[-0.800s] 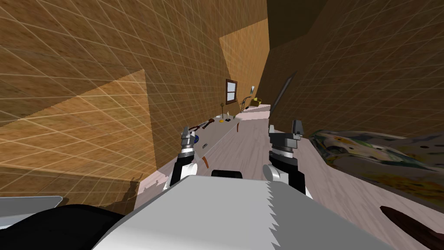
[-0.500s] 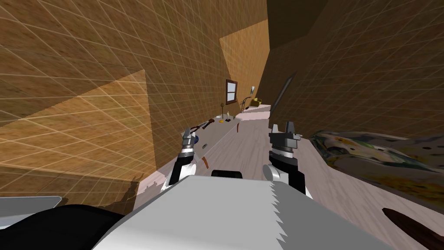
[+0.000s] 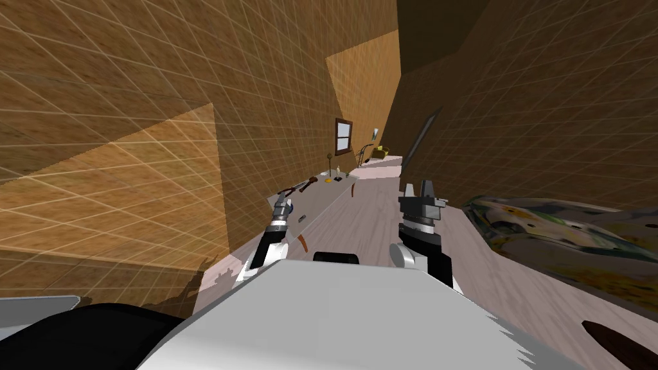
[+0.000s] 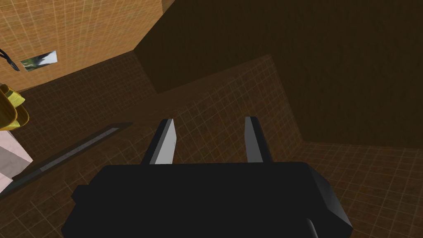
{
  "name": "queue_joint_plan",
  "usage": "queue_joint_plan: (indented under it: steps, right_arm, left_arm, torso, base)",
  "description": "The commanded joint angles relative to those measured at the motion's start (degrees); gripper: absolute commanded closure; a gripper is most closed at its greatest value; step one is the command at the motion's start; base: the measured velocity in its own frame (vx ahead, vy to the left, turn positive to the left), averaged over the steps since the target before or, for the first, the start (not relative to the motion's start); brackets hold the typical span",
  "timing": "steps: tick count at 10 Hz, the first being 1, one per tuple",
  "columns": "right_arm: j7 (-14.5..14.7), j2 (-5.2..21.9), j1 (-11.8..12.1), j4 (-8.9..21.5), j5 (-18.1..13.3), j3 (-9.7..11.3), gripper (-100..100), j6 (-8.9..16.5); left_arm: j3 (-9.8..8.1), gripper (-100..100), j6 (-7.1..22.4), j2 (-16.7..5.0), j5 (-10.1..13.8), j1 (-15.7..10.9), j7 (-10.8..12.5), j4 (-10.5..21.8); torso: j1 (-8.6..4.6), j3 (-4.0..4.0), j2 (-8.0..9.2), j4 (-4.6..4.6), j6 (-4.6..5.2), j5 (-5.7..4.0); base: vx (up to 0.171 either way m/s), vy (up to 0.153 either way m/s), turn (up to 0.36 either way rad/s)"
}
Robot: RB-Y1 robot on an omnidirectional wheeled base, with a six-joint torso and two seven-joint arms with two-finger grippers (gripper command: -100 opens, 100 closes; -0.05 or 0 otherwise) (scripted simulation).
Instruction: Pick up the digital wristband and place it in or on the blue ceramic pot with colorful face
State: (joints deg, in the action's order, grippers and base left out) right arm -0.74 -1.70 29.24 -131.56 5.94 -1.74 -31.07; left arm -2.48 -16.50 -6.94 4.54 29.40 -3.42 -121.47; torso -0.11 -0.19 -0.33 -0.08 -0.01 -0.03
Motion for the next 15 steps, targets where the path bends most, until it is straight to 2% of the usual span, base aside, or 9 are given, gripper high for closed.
queue_joint_plan:
  steps: [1,8,9,10,11,14,15]
  right_arm:
    - [0.0,0.0,0.0,0.0,0.0,0.0,0,0.0]
    - [0.0,0.0,0.0,0.0,0.0,0.0,0,0.0]
    - [0.0,0.0,0.0,0.0,0.0,0.0,0,0.0]
    - [0.0,0.0,0.0,0.0,0.0,0.0,0,0.0]
    - [0.0,0.0,0.0,0.0,0.0,0.0,0,0.0]
    - [0.0,0.0,0.0,0.0,0.0,0.0,0,0.0]
    - [0.0,0.0,0.0,0.0,0.0,0.0,0,0.0]
  left_arm:
    - [-0.32,-100,0.0,-0.5,0.3,-0.3,0.4,1.6]
    - [-3.55,-100,7.6,-2.5,3.5,-3.4,3.9,13.3]
    - [-3.55,-100,7.6,-2.5,3.5,-3.4,3.9,13.6]
    - [-4.06,-100,8.8,-2.6,4.0,-3.8,4.4,15.5]
    - [-4.06,-100,8.8,-2.6,4.0,-3.8,4.4,15.5]
    - [-5.67,-100,12.5,-3.0,5.6,-5.4,6.2,21.0]
    - [-5.67,-100,12.5,-3.0,5.6,-5.4,6.2,21.6]
  torso:
    - [0.00,0.00,0.00,0.00,0.00,0.00]
    - [-0.05,-0.08,-0.13,-0.03,0.00,-0.01]
    - [-0.06,-0.08,-0.14,-0.03,0.00,-0.01]
    - [0.00,-0.01,-0.01,-0.01,0.01,0.00]
    - [0.06,0.03,0.07,0.01,0.00,0.01]
    - [-0.04,-0.01,-0.02,0.00,0.00,-0.01]
    - [-0.05,-0.06,-0.11,-0.02,0.00,-0.01]
  base:
    - [0.054,-0.018,0.012]
    - [0.091,-0.037,0.028]
    - [0.071,-0.033,0.016]
    - [0.056,-0.016,0.019]
    - [0.039,-0.014,0.009]
    - [0.094,-0.043,0.031]
    - [0.077,-0.030,0.016]
